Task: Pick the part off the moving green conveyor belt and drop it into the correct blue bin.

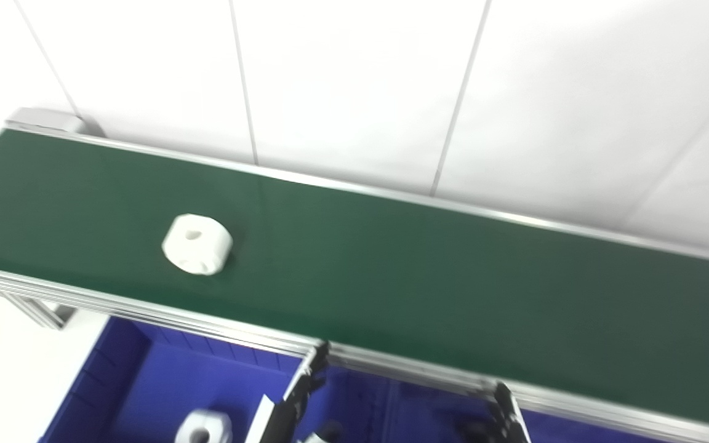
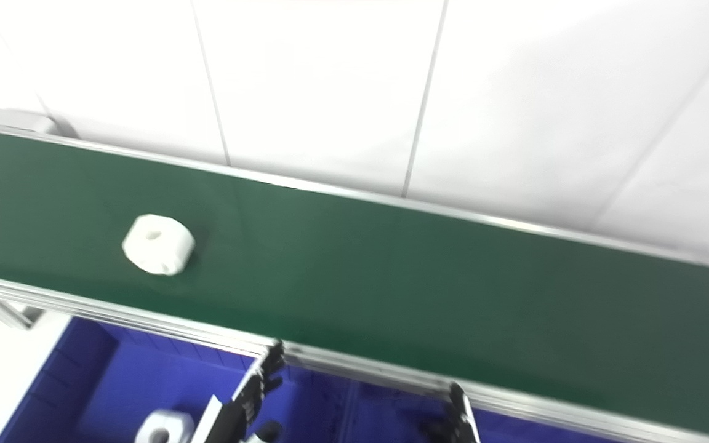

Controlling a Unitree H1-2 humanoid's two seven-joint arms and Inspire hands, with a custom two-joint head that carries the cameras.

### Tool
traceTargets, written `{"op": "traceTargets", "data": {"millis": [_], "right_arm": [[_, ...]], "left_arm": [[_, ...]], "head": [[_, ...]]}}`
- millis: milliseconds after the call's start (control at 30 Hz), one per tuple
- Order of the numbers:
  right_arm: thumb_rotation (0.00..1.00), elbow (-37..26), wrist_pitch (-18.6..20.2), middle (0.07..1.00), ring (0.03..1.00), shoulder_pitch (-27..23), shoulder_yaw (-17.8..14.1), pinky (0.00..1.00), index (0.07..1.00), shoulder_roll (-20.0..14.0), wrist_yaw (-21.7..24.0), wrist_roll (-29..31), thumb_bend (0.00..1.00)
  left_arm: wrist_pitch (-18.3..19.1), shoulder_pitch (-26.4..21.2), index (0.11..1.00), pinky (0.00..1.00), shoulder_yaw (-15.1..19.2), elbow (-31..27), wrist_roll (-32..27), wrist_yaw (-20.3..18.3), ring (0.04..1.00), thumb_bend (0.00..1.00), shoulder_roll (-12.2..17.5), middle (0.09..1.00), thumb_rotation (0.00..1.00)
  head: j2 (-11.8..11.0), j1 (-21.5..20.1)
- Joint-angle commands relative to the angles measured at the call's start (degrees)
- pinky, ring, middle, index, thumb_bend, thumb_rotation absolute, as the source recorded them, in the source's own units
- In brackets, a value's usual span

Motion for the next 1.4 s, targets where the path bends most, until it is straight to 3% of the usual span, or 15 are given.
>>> {"op": "traceTargets", "data": {"millis": [0,167,333,467,500,600,633,700,800,967,1100,1200,1367], "right_arm": [[0.97,0.2,-2.9,1.0,0.999,-0.38,-0.54,1.0,1.0,-0.46,0.96,0.93,0.8],[0.98,1.11,-3.02,1.0,0.998,-0.89,-1.08,1.0,1.0,-0.63,0.63,0.4,0.8],[0.96,3.09,-3.02,1.0,1.0,-1.55,-1.22,1.0,1.0,-0.76,1.47,1.65,0.79],[0.97,2.56,-2.97,1.0,1.0,-1.5,-1.24,1.0,1.0,-0.41,1.11,1.07,0.8],[0.96,2.0,-2.99,1.0,1.0,-1.25,-1.17,1.0,1.0,-0.23,1.2,1.2,0.8],[0.96,0.41,-2.96,1.0,1.0,-0.57,-0.86,1.0,1.0,0.17,1.22,0.73,0.79],[0.96,-0.16,-2.92,1.0,1.0,-0.3,-0.69,1.0,1.0,0.26,1.29,0.51,0.79],[0.98,-1.62,-2.6,1.0,0.993,0.24,-0.31,1.0,1.0,0.52,1.42,-0.07,0.79],[0.99,-3.85,-1.27,1.0,0.986,0.83,0.12,0.99,1.0,1.09,1.42,-0.94,0.79],[0.99,-6.6,0.92,0.998,0.975,1.31,0.75,0.99,1.0,2.18,1.34,-1.51,0.81],[0.98,-8.38,2.56,0.99,0.96,1.6,1.25,0.98,1.0,3.19,1.17,-1.94,0.8],[0.99,-9.22,3.28,0.986,0.956,1.79,1.47,0.97,1.0,3.7,1.0,-2.8,0.81],[0.99,-10.06,3.86,0.978,0.949,2.17,1.63,0.95,1.0,4.68,0.71,-3.5,0.81]], "left_arm": [[-2.52,-0.85,0.893,0.85,-1.34,0.3,2.06,1.45,0.913,0.79,-2.83,0.933,0.85],[-3.84,-1.5,0.882,0.82,-1.75,2.17,0.78,1.55,0.904,0.75,-2.95,0.924,0.79],[-4.19,-1.66,0.857,0.79,-2.38,2.29,0.85,3.17,0.882,0.77,-2.53,0.899,0.75],[-4.22,-1.8,0.776,0.68,-5.05,-3.98,2.29,7.42,0.762,0.78,0.3,0.791,0.48],[-4.22,-1.96,0.748,0.63,-5.46,-6.05,3.01,8.02,0.717,0.81,1.13,0.752,0.41],[-4.22,-2.67,0.717,0.57,-5.3,-12.41,5.29,7.9,0.675,0.84,3.22,0.71,0.35],[-4.21,-3.48,0.712,0.56,-4.62,-15.11,7.29,7.56,0.668,0.85,4.17,0.704,0.34],[-3.28,-5.65,0.705,0.53,-2.34,-20.68,11.89,5.27,0.659,0.87,6.49,0.695,0.34],[1.55,-9.68,0.727,0.57,0.87,-27.64,16.02,-0.32,0.697,0.93,9.71,0.728,0.32],[7.34,-18.81,0.758,0.65,3.72,-32.13,19.97,-9.03,0.73,0.96,14.07,0.761,0.28],[11.17,-28.35,0.758,0.69,4.19,-32.11,22.05,-17.35,0.741,0.98,17.56,0.767,0.2],[12.36,-32.94,0.751,0.69,4.19,-30.21,22.29,-20.28,0.74,1.0,19.03,0.765,0.16],[12.08,-41.98,0.77,0.73,2.4,-20.35,24.94,-23.76,0.762,1.0,21.06,0.784,0.17]], "head": [[-0.28,0.38],[-1.45,1.04],[-3.23,2.03],[-1.78,1.12],[-0.48,0.08],[1.22,-1.52],[2.81,-2.88],[4.85,-4.5],[7.02,-6.23],[8.92,-7.56],[10.59,-9.0],[11.04,-9.53],[11.8,-10.41]]}}
